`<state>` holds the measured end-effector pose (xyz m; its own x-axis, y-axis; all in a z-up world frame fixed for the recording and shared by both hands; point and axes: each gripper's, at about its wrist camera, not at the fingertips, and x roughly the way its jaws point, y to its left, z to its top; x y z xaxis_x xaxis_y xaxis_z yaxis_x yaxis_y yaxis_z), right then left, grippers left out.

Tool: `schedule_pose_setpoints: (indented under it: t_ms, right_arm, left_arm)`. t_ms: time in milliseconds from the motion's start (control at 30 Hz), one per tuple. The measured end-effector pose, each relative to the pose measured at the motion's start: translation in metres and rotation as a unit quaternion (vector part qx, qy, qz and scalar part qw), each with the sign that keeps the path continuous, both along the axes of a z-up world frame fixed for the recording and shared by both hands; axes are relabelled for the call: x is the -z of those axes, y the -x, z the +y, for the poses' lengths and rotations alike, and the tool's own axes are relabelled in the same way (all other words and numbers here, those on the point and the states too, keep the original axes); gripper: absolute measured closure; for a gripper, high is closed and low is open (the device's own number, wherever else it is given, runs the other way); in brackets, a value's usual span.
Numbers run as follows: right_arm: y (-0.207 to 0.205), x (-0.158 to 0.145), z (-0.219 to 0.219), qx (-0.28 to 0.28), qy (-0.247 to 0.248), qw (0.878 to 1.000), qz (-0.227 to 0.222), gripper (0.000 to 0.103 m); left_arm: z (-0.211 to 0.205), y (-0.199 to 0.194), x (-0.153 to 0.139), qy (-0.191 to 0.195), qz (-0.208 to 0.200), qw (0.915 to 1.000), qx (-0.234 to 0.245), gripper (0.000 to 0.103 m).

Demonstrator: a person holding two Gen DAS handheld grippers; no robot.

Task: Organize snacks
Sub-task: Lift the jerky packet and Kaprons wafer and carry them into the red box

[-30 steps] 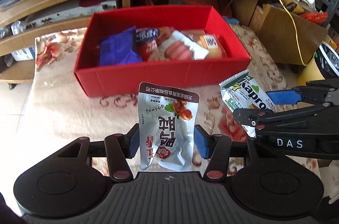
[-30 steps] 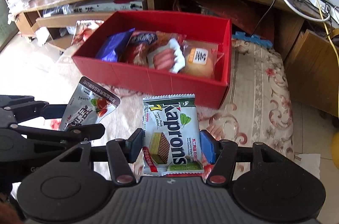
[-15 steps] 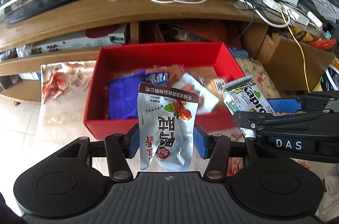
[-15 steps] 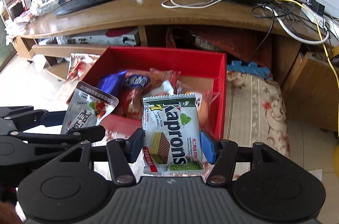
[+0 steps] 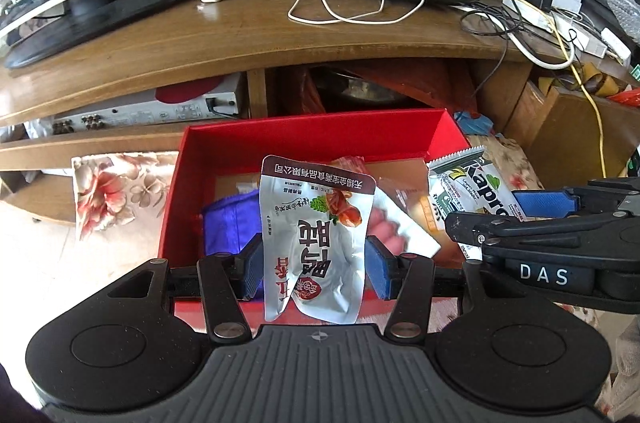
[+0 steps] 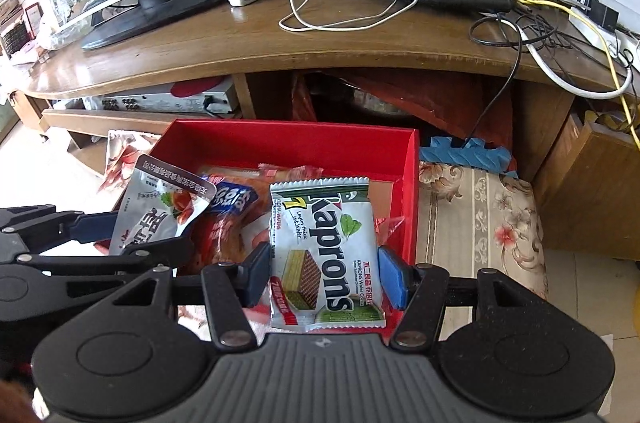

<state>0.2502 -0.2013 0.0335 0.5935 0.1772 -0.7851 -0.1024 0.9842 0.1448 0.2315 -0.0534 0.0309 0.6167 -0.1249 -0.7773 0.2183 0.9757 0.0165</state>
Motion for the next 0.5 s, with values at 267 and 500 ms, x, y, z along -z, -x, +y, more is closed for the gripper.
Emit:
schedule_pose_setpoints:
  t_ms: [267, 500]
  right_arm:
    - [-0.015, 0.009, 0.0, 0.001, 0.001, 1.0, 0.003, 0.048]
    - [-0.024, 0.018, -0.001, 0.003, 0.003, 1.0, 0.01, 0.048]
  left_arm:
    - [-0.002, -0.014, 0.007, -0.007, 0.002, 1.0, -0.005, 0.045]
    - [-0.005, -0.022, 0.016, -0.012, 0.007, 0.9999, -0.009, 0.045]
